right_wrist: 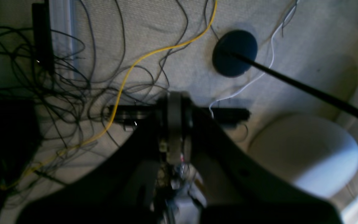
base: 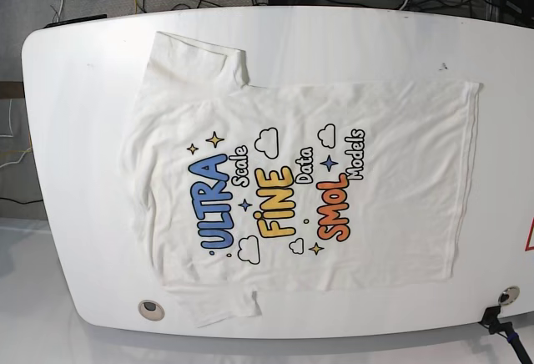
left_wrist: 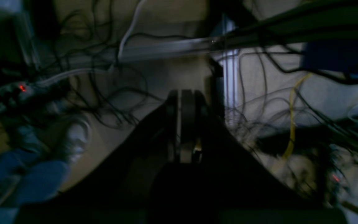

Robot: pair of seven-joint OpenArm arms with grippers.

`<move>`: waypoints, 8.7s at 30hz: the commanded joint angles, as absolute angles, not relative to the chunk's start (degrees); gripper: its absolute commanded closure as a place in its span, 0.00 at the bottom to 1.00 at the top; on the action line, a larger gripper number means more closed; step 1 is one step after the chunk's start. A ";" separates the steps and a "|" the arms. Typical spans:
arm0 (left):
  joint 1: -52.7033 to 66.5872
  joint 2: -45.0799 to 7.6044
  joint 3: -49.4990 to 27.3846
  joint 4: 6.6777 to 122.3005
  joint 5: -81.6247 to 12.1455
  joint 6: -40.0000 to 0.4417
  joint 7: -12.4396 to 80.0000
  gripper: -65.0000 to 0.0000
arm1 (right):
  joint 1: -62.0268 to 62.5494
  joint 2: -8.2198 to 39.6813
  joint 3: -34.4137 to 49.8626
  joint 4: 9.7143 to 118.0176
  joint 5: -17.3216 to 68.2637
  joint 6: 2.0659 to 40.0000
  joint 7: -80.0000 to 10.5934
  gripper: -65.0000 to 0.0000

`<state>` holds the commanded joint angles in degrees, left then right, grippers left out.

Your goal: Fold the T-shirt properly

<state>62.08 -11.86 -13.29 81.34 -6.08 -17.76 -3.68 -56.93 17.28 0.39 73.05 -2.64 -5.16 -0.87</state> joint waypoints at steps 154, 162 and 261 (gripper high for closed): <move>21.84 -16.05 -44.84 99.86 -55.51 -16.52 59.79 0.57 | -23.65 17.15 31.63 93.37 57.27 32.59 -51.42 0.55; 18.33 -15.95 -47.13 95.06 -63.15 -17.65 63.83 0.57 | -23.19 16.29 29.58 89.92 56.31 32.66 -50.96 0.54; 8.27 -17.12 -38.29 63.44 -59.82 -22.06 64.61 0.65 | -21.05 13.99 28.98 87.73 48.89 38.60 -50.79 1.00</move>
